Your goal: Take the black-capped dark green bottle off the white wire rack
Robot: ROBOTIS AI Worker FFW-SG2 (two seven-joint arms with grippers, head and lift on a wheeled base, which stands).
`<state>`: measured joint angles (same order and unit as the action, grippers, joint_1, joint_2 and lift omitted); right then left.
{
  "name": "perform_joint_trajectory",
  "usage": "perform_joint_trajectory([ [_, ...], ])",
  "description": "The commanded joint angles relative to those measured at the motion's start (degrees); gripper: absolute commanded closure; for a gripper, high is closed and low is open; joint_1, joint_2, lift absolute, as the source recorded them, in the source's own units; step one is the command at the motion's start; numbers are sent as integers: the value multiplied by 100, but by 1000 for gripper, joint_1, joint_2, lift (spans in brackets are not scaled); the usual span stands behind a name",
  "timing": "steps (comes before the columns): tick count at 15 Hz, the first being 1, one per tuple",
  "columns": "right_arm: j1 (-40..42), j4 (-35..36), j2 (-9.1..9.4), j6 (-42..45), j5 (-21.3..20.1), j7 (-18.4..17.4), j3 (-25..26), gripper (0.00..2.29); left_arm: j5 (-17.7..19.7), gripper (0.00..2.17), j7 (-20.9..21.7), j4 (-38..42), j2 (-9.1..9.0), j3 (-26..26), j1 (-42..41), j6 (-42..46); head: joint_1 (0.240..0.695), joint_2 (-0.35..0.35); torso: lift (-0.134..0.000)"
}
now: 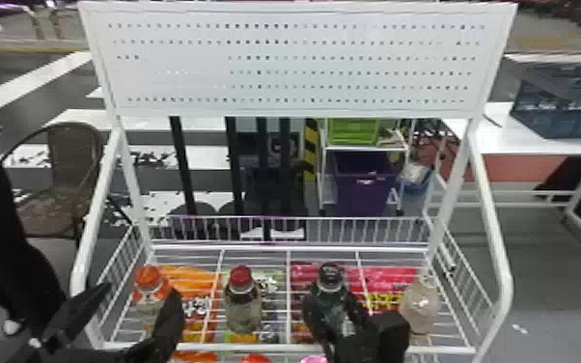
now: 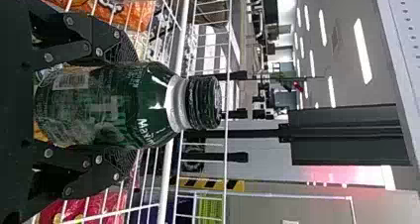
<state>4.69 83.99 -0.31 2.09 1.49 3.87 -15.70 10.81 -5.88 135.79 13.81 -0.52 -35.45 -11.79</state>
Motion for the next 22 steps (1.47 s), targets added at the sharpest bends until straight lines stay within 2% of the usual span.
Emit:
perform_joint_trajectory([
  [1, 305, 680, -110, -135, 149, -17, 50, 1423, 0, 140, 0, 17, -1, -1, 11, -12, 499, 0, 0],
  [5, 1078, 2350, -382, -768, 237, -105, 287, 1420, 0, 140, -9, 8, -1, -1, 11, -12, 499, 0, 0],
  [10, 2159, 4134, -822, -1418, 237, -141, 928, 1416, 0, 140, -9, 17, -10, -1, 38, -12, 499, 0, 0],
  [12, 2599, 4583, -857, -1489, 325, -141, 1227, 1416, 18, 140, -9, 8, -10, 17, 46, 5, 499, 0, 0],
  [14, 3100, 4925, -848, -1207, 457, -97, 1473, 1416, 44, 140, -9, 0, -10, 61, 46, 5, 499, 0, 0],
  [16, 3539, 5092, -822, -698, 527, -70, 1728, 1416, 44, 140, -9, -9, -19, 61, 46, 23, 499, 0, 0],
  [19, 4075, 5242, -787, -65, 1037, -35, 2317, 1416, 44, 140, -9, 26, -19, 70, 20, 76, 499, 0, 0],
  [22, 4330, 5295, -690, 111, 1204, 132, 2634, 1416, 44, 140, -9, 35, -19, 70, 11, 93, 499, 0, 0],
])
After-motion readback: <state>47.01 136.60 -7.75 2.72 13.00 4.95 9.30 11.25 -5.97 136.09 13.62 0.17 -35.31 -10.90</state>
